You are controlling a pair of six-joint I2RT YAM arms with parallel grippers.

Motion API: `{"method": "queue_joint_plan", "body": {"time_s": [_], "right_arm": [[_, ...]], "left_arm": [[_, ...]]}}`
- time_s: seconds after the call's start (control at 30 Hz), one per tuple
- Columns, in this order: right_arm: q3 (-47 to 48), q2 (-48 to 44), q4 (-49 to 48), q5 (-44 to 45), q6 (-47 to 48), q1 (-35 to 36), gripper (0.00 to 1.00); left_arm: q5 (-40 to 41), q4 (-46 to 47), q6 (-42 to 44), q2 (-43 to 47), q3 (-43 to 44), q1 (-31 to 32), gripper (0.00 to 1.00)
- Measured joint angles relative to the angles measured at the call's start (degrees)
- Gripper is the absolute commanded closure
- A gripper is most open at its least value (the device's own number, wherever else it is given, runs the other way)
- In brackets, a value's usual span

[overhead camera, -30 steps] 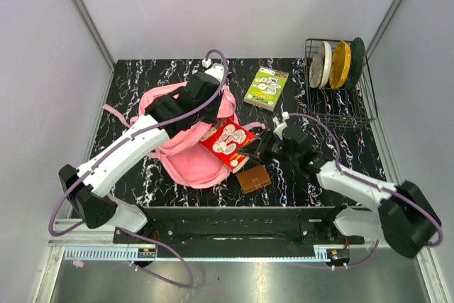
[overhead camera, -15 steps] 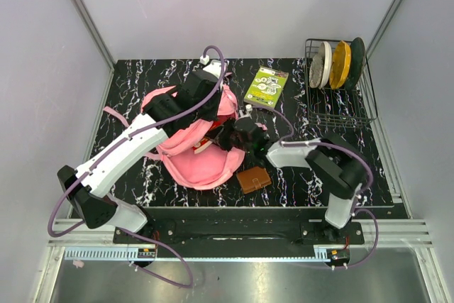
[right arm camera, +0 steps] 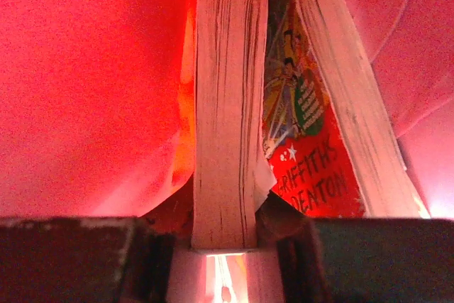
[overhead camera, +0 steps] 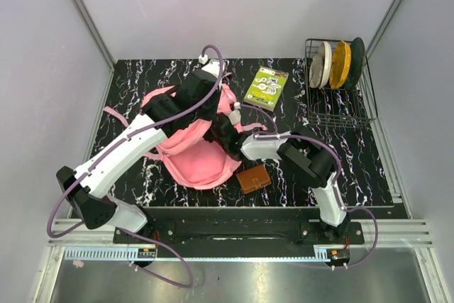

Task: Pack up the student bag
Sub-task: Place the book in the student bag.

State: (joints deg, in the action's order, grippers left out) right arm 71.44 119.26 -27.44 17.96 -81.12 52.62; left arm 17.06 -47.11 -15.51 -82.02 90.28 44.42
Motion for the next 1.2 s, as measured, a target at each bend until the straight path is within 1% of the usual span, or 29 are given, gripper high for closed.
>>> {"method": "queue_joint_plan", "body": {"time_s": [0.07, 0.1, 0.17, 0.23, 0.4, 0.43, 0.47, 0.6, 0.77, 0.9, 1.07, 1.13, 1.2], "right_arm": [[0.39, 0.33, 0.9, 0.33, -0.15, 0.0, 0.41], [0.39, 0.37, 1.14, 0.44, -0.31, 0.02, 0.35], [0.39, 0.39, 1.33, 0.44, -0.44, 0.0, 0.27], [0.37, 0.44, 1.11, -0.52, 0.11, 0.0, 0.24], [-0.42, 0.37, -1.01, -4.48, 1.44, -0.02, 0.21], [-1.07, 0.15, -1.53, -4.96, 1.73, -0.02, 0.15], [-2.12, -0.35, -2.08, -5.35, 2.05, -0.02, 0.13], [-6.25, -4.11, -2.75, -5.66, 3.41, -0.02, 0.1], [-9.53, -8.35, -2.19, -8.17, 5.18, 0.0, 0.09], [-14.43, -13.2, -1.33, -9.11, 7.13, 0.74, 0.09], [-23.54, -22.91, -0.9, -12.61, 10.69, 1.62, 0.1], [-27.74, -28.5, -0.85, -14.03, 13.07, 1.77, 0.11], [-32.15, -36.0, -0.24, -13.86, 15.85, 1.81, 0.11]], "left_arm": [[0.11, 0.0, -0.04, 0.26, 0.0, -0.04, 1.0], [0.15, 0.0, -0.04, 0.46, 0.0, -0.04, 1.0], [0.17, 0.0, -0.09, 0.72, -0.04, -0.04, 1.0], [0.17, 0.04, -0.2, 1.01, -0.22, -0.09, 1.0], [0.24, 0.42, -0.66, 1.75, -1.22, -0.24, 1.0], [0.22, 0.5, -0.81, 1.97, -1.44, -0.35, 1.0], [0.22, 0.5, -0.9, 2.16, -1.66, -0.52, 1.0], [0.04, 0.9, -1.11, 2.75, -2.38, -1.4, 1.0], [-0.48, 1.95, -1.31, 3.54, -3.26, -2.86, 1.0], [-1.03, 2.49, -1.36, 4.52, -4.24, -4.04, 1.0], [-1.88, 3.54, -1.42, 5.31, -5.2, -5.57, 1.0], [-2.14, 4.24, -1.44, 5.81, -6.14, -6.01, 1.0], [-2.32, 5.57, -1.46, 6.64, -7.93, -6.47, 1.0]]}}
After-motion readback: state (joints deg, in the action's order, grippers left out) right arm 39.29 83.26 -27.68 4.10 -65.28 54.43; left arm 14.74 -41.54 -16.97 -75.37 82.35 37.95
